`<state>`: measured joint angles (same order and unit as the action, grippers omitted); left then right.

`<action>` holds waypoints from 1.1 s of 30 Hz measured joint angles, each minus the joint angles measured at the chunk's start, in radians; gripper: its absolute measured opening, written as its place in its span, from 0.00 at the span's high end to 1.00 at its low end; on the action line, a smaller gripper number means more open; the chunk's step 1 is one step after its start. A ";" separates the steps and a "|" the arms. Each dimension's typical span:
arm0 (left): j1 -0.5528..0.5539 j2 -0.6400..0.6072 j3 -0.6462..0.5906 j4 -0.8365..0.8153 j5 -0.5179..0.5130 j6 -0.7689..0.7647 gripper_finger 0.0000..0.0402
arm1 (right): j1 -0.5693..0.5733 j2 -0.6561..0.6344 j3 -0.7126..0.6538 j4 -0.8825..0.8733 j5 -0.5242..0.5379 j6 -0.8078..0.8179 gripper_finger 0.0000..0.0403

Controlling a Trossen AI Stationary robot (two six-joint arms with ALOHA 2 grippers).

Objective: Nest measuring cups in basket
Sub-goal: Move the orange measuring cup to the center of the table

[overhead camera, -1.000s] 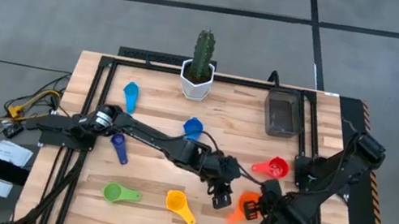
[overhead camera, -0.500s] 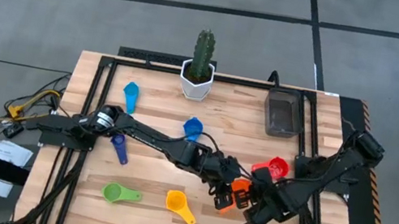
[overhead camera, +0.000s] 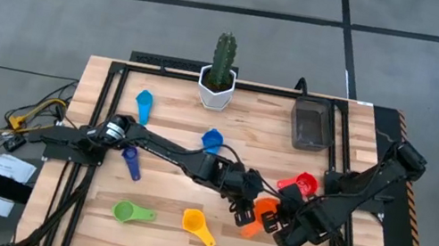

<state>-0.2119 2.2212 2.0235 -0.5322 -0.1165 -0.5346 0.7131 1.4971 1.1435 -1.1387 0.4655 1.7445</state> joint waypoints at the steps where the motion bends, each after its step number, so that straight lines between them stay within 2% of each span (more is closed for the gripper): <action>1: 0.002 0.002 0.000 0.002 0.006 0.000 0.62 | 0.005 0.000 -0.002 -0.019 0.000 0.004 0.96; 3: 0.002 0.004 -0.006 -0.022 0.003 -0.001 0.62 | 0.010 0.002 -0.019 -0.037 -0.008 0.029 0.98; 6: 0.003 0.005 -0.063 0.052 0.010 -0.021 0.62 | 0.028 0.005 -0.053 0.002 -0.016 0.077 0.98; 13: -0.002 0.007 -0.225 0.379 0.156 -0.142 0.62 | 0.053 -0.002 -0.087 0.080 -0.009 0.106 0.97; 16: -0.002 0.008 -0.259 0.461 0.227 -0.180 0.62 | 0.054 -0.002 -0.087 0.073 0.005 0.112 0.98; 26: -0.017 0.006 -0.276 0.456 0.259 -0.158 0.63 | 0.062 -0.039 -0.087 0.115 0.067 0.060 0.97; 29: -0.021 0.006 -0.276 0.461 0.264 -0.137 0.70 | 0.062 -0.068 -0.087 0.118 0.106 0.037 0.98; 33: -0.021 0.006 -0.276 0.483 0.301 -0.130 0.91 | 0.057 -0.097 -0.087 0.119 0.123 0.005 0.97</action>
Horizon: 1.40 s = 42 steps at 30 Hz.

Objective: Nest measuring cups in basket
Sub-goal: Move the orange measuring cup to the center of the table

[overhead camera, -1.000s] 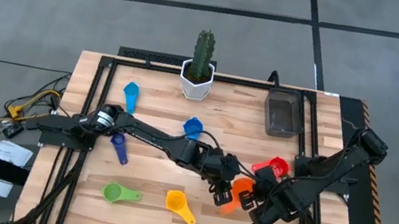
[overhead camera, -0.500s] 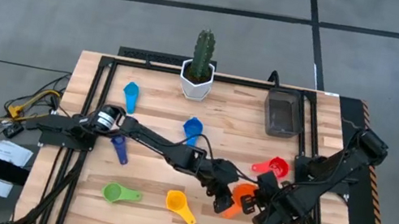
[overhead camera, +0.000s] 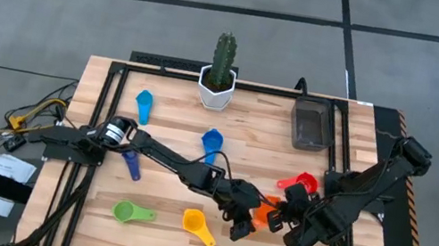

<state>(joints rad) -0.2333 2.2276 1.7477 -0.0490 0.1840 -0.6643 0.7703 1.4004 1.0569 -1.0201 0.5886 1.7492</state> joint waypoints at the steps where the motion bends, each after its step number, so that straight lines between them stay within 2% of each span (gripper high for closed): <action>1: 0.000 0.000 0.000 -0.001 0.005 -0.005 0.95 | -0.001 -0.005 0.000 0.002 0.001 -0.005 0.96; 6: 0.005 -0.015 -0.001 -0.033 0.020 0.005 0.99 | 0.014 -0.009 0.000 0.007 0.001 -0.006 0.96; 9: 0.011 -0.041 -0.001 -0.102 0.011 0.028 1.00 | 0.023 -0.009 0.001 0.015 0.000 0.008 0.92; 16: 0.044 -0.117 -0.004 -0.330 -0.070 0.081 1.00 | 0.039 -0.021 0.003 0.008 0.001 0.051 0.69; 19: 0.060 -0.152 -0.003 -0.382 -0.099 0.089 1.00 | 0.057 -0.033 0.003 0.006 0.037 0.084 0.59; 23: 0.066 -0.170 -0.024 -0.396 -0.126 0.100 1.00 | 0.084 -0.059 0.003 -0.006 0.075 0.121 0.48; 26: 0.062 -0.199 -0.104 -0.358 -0.131 0.066 1.00 | 0.108 -0.070 0.003 -0.021 0.092 0.158 0.44; 30: 0.056 -0.279 -0.338 -0.151 -0.152 -0.044 1.00 | 0.138 -0.074 0.002 -0.027 0.122 0.208 0.44; 33: 0.057 -0.361 -0.542 0.182 -0.135 -0.159 1.00 | 0.155 -0.072 0.002 -0.027 0.133 0.223 0.45; 36: 0.057 -0.401 -0.706 0.389 -0.145 -0.238 1.00 | 0.158 -0.072 0.002 -0.035 0.139 0.223 0.46; 38: 0.055 -0.405 -0.781 0.453 -0.137 -0.272 1.00 | 0.152 -0.072 0.002 -0.047 0.145 0.222 0.46; 42: 0.042 -0.408 -0.858 0.529 -0.085 -0.287 1.00 | 0.129 -0.072 0.002 -0.050 0.145 0.195 0.46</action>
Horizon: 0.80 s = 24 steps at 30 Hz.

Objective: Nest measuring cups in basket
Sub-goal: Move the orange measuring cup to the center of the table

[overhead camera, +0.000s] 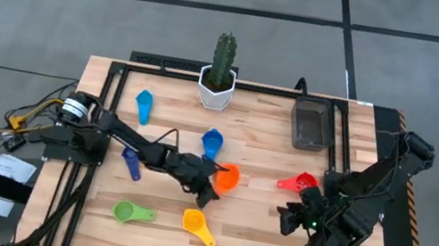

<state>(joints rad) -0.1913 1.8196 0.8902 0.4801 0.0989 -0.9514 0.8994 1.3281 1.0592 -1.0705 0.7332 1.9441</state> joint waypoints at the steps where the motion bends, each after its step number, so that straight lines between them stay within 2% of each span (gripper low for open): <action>1: -0.004 0.000 -0.015 -0.002 0.013 0.001 1.00 | -0.006 0.000 0.000 0.005 0.000 -0.012 0.46; 5: -0.007 0.001 -0.058 0.020 0.077 0.007 1.00 | -0.025 -0.003 0.000 0.017 -0.015 -0.053 0.46; 9: -0.008 0.001 -0.104 0.009 0.079 -0.001 1.00 | -0.032 -0.003 0.000 0.027 -0.027 -0.065 0.47; 13: -0.002 0.001 -0.136 0.071 0.088 -0.009 1.00 | -0.029 -0.003 0.000 0.044 -0.028 -0.068 0.46; 24: 0.028 0.001 -0.142 0.080 0.143 -0.052 0.98 | -0.029 -0.003 0.000 0.055 -0.029 -0.071 0.47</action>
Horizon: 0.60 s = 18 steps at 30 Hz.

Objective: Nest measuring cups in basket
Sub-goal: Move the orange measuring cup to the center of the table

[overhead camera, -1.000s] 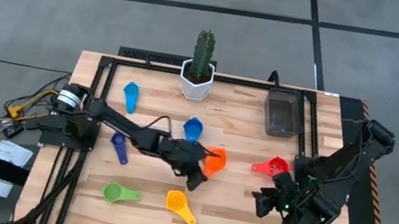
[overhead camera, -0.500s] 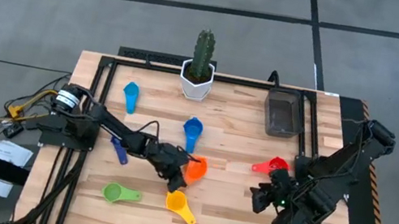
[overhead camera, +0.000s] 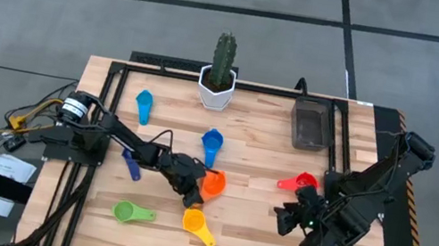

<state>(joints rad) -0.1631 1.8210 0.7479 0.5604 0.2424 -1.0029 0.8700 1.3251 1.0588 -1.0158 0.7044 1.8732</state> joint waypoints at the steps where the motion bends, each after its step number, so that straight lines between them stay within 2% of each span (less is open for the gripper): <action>1: 0.001 -0.001 0.000 -0.005 0.003 -0.009 0.97 | 0.000 0.000 0.000 0.000 0.000 0.000 0.46; 7: 0.001 -0.020 0.000 -0.030 -0.013 -0.010 0.86 | 0.000 0.000 0.000 0.003 0.000 -0.014 0.46; 12: 0.001 -0.086 0.000 -0.177 -0.082 0.027 0.79 | 0.000 0.000 0.000 0.003 0.000 -0.016 0.46; 18: 0.002 -0.168 0.000 -0.298 -0.137 0.067 0.76 | -0.010 0.000 0.000 0.002 0.001 -0.044 0.45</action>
<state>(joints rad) -0.1616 1.6527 0.7479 0.2627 0.1059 -0.9356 0.8598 1.3254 1.0588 -1.0133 0.7055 1.8296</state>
